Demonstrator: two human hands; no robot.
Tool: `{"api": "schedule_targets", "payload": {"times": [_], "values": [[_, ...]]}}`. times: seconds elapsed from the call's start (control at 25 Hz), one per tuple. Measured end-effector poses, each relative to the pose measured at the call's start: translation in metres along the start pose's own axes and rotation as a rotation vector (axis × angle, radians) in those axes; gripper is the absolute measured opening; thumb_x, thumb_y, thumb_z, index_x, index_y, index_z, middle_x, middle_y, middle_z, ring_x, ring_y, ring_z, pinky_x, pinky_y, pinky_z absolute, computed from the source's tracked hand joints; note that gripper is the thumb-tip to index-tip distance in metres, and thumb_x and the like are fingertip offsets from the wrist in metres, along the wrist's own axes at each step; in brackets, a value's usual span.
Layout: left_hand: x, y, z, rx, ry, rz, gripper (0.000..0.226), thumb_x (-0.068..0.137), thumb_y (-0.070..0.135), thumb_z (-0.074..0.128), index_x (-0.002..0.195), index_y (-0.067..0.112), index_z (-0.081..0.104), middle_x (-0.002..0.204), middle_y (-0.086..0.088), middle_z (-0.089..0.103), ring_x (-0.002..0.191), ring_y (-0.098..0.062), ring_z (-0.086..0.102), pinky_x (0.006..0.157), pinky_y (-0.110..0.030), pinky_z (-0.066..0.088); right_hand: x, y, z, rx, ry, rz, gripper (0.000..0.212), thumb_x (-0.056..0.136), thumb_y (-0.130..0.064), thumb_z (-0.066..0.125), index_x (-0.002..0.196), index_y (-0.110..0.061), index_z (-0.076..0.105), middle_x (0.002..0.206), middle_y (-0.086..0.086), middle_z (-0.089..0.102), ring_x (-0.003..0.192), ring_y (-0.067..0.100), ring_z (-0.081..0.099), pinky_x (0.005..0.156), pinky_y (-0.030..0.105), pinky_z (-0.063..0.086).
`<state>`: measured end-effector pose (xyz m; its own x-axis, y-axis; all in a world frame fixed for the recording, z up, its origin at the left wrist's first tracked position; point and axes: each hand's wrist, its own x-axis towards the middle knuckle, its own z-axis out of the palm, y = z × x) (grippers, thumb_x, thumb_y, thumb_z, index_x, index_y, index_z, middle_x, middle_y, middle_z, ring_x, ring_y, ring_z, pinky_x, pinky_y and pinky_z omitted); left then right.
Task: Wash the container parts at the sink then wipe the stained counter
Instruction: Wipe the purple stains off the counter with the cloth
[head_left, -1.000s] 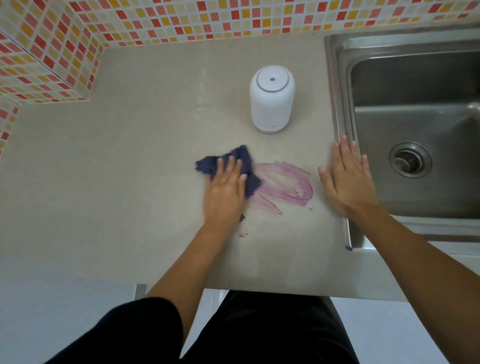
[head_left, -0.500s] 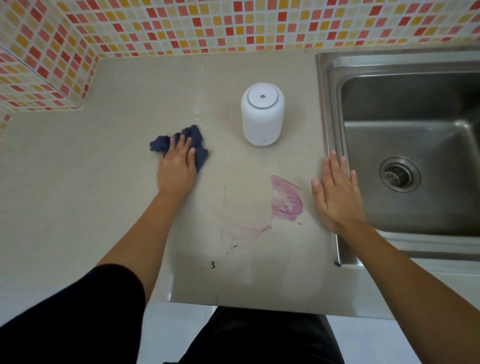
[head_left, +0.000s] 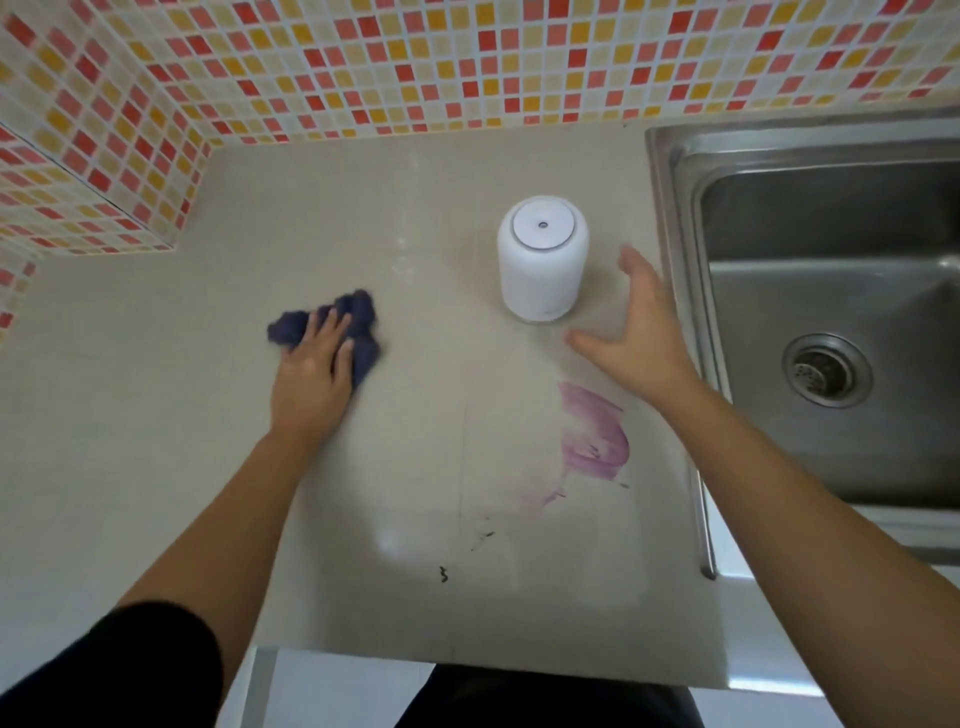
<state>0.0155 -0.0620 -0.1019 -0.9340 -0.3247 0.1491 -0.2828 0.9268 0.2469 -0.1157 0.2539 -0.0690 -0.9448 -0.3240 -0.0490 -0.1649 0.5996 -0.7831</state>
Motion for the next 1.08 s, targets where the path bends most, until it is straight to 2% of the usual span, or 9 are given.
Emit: {"api": "schedule_targets", "payload": {"times": [0.12, 0.28, 0.4, 0.52, 0.6, 0.72, 0.84, 0.96, 1.08], "values": [[0.023, 0.058, 0.026, -0.055, -0.031, 0.1, 0.052, 0.096, 0.035, 0.026, 0.131, 0.004, 0.052, 0.139, -0.016, 0.049, 0.132, -0.034, 0.041, 0.103, -0.05, 0.037, 0.029, -0.007, 0.01, 0.229, -0.155, 0.021, 0.114, 0.06, -0.03, 0.087, 0.146, -0.018, 0.014, 0.149, 0.001, 0.031, 0.135, 0.014, 0.03, 0.109, 0.027, 0.026], [-0.084, 0.078, 0.016, -0.068, -0.188, 0.478, 0.047, 0.1, 0.034, 0.027, 0.129, 0.008, 0.054, 0.137, -0.007, 0.051, 0.132, -0.022, 0.042, 0.105, -0.039, 0.03, 0.05, -0.012, 0.006, 0.224, -0.243, -0.063, 0.1, 0.056, -0.024, 0.089, 0.138, -0.025, 0.031, 0.125, -0.013, 0.05, 0.115, 0.006, 0.048, 0.1, 0.028, 0.041], [-0.084, 0.027, -0.003, -0.049, -0.189, 0.431, 0.048, 0.101, 0.035, 0.025, 0.13, 0.006, 0.051, 0.136, -0.01, 0.052, 0.134, -0.018, 0.036, 0.107, -0.037, 0.027, 0.064, -0.018, 0.004, 0.207, -0.277, -0.068, 0.091, 0.058, -0.024, 0.088, 0.135, -0.027, 0.04, 0.119, -0.012, 0.055, 0.109, 0.007, 0.053, 0.098, 0.034, 0.046], [0.002, 0.001, 0.003, -0.028, -0.075, 0.173, 0.059, 0.099, 0.042, 0.02, 0.131, 0.002, 0.05, 0.138, -0.015, 0.05, 0.134, -0.026, 0.036, 0.106, -0.042, 0.03, 0.072, -0.026, -0.006, 0.246, -0.149, -0.047, 0.085, 0.059, -0.027, 0.087, 0.132, -0.025, 0.042, 0.117, -0.012, 0.054, 0.108, 0.009, 0.052, 0.094, 0.031, 0.046], [0.07, 0.02, 0.023, -0.034, -0.053, 0.095, 0.059, 0.096, 0.041, 0.021, 0.135, 0.004, 0.046, 0.144, -0.016, 0.043, 0.137, -0.03, 0.033, 0.108, -0.045, 0.029, 0.079, -0.033, -0.022, 0.271, -0.039, -0.06, 0.083, 0.059, -0.027, 0.087, 0.129, -0.026, 0.043, 0.115, -0.013, 0.053, 0.107, 0.007, 0.05, 0.09, 0.025, 0.043], [0.122, 0.099, 0.058, -0.049, -0.079, 0.186, 0.051, 0.097, 0.034, 0.026, 0.137, 0.008, 0.044, 0.146, -0.012, 0.041, 0.138, -0.028, 0.032, 0.107, -0.046, 0.028, 0.09, -0.042, -0.049, 0.201, 0.021, -0.141, 0.081, 0.059, -0.028, 0.087, 0.128, -0.023, 0.045, 0.115, -0.013, 0.054, 0.104, -0.001, 0.05, 0.087, 0.013, 0.04], [0.078, 0.155, 0.068, -0.073, -0.08, 0.469, 0.049, 0.098, 0.037, 0.027, 0.129, 0.011, 0.055, 0.137, -0.008, 0.053, 0.132, -0.026, 0.043, 0.102, -0.043, 0.036, 0.096, -0.046, -0.065, 0.14, 0.008, -0.182, 0.082, 0.06, -0.024, 0.087, 0.129, -0.018, 0.046, 0.113, -0.012, 0.053, 0.097, -0.011, 0.046, 0.075, -0.007, 0.033], [0.008, 0.121, 0.043, -0.092, -0.188, 0.673, 0.049, 0.101, 0.037, 0.024, 0.126, 0.011, 0.057, 0.135, -0.004, 0.053, 0.13, -0.02, 0.044, 0.102, -0.037, 0.031, 0.096, -0.04, -0.073, 0.131, 0.024, -0.147, 0.084, 0.06, -0.025, 0.087, 0.131, -0.02, 0.044, 0.114, -0.014, 0.051, 0.102, -0.004, 0.047, 0.072, -0.008, 0.032], [0.027, 0.059, 0.029, -0.075, -0.123, 0.586, 0.052, 0.101, 0.039, 0.023, 0.126, 0.008, 0.057, 0.134, -0.008, 0.055, 0.13, -0.019, 0.043, 0.101, -0.038, 0.033, 0.095, -0.031, -0.081, 0.147, 0.008, -0.135, 0.084, 0.059, -0.028, 0.087, 0.13, -0.026, 0.043, 0.114, -0.019, 0.051, 0.103, -0.005, 0.048, 0.074, -0.007, 0.034]]}}
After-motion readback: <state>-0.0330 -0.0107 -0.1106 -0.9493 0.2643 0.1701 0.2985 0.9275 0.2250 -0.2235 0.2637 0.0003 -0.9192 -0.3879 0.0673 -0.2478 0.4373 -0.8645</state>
